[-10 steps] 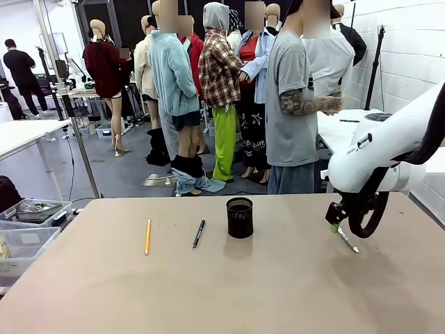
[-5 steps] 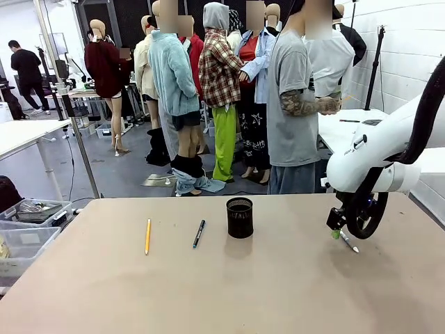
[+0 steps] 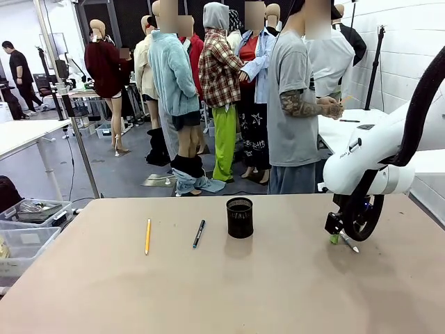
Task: Place the pens into the pen holder.
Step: Pick up a writing instrument from the table and place it into the Pen holder.
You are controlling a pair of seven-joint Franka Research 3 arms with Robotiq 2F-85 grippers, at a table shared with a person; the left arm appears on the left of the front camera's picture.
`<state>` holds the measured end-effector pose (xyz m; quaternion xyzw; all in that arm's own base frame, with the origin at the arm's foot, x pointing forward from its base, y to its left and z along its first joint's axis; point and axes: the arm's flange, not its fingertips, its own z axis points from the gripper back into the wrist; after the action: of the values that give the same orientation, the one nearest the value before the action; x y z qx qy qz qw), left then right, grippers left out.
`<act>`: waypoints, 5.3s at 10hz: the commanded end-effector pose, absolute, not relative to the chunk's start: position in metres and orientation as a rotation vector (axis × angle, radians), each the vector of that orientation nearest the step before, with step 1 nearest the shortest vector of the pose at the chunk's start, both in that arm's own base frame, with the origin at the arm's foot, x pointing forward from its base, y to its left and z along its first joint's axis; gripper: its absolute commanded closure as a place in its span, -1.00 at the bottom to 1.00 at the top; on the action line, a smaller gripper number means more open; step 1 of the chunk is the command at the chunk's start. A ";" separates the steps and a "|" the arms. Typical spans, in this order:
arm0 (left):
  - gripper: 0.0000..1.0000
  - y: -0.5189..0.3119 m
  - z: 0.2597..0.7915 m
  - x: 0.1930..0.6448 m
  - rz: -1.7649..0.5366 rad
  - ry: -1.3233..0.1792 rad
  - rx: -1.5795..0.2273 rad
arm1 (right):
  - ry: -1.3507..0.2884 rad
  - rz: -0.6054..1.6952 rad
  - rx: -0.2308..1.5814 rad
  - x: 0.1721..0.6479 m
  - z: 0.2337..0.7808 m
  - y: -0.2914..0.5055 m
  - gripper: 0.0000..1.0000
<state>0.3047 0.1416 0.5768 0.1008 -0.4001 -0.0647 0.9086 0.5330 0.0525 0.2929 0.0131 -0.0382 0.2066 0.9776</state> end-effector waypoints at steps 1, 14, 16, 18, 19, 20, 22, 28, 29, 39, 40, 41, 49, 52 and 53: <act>-1.00 0.142 0.577 0.305 -0.132 -0.832 0.215 | -0.061 0.444 0.035 0.540 0.293 0.050 -0.06; -1.00 0.142 0.577 0.305 -0.132 -0.832 0.215 | -0.220 0.844 0.184 0.513 0.362 0.075 1.00; -1.00 0.142 0.577 0.305 -0.132 -0.832 0.215 | -0.502 0.971 0.336 0.514 0.387 0.091 1.00; -1.00 0.142 0.577 0.305 -0.132 -0.832 0.215 | -0.776 1.072 0.559 0.524 0.400 0.111 1.00; -1.00 0.142 0.577 0.305 -0.132 -0.832 0.215 | -0.914 1.097 0.659 0.526 0.404 0.124 1.00; -1.00 0.142 0.577 0.305 -0.132 -0.832 0.215 | -1.024 1.116 0.763 0.532 0.411 0.138 1.00; -1.00 0.142 0.577 0.305 -0.132 -0.832 0.215 | -1.069 1.132 0.864 0.547 0.412 0.171 1.00; -1.00 0.142 0.577 0.305 -0.132 -0.832 0.215 | -0.900 1.137 1.019 0.572 0.361 0.234 1.00; -1.00 0.142 0.577 0.305 -0.132 -0.832 0.215 | -0.885 1.125 1.010 0.573 0.354 0.235 1.00; -1.00 0.142 0.577 0.305 -0.132 -0.832 0.215 | -0.830 1.133 0.892 0.559 0.331 0.219 -0.04; -1.00 0.142 0.577 0.305 -0.132 -0.832 0.215 | -0.844 1.120 0.861 0.549 0.340 0.202 -0.04; -1.00 0.142 0.577 0.305 -0.132 -0.832 0.215 | -0.834 1.089 0.782 0.537 0.351 0.180 -0.04; -1.00 0.142 0.577 0.305 -0.132 -0.832 0.215 | -0.320 0.325 0.021 0.418 0.467 -0.044 -0.04; -1.00 0.142 0.577 0.305 -0.132 -0.832 0.215 | -0.344 0.162 0.013 0.386 0.484 -0.096 -0.04; -1.00 0.142 0.577 0.305 -0.132 -0.832 0.215 | -0.345 0.138 0.021 0.383 0.483 -0.107 -0.04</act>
<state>0.3044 0.1419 0.5772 0.1006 -0.4007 -0.0644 0.9084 0.3764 -0.1179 0.4791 -0.0120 -0.1523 0.0712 0.9857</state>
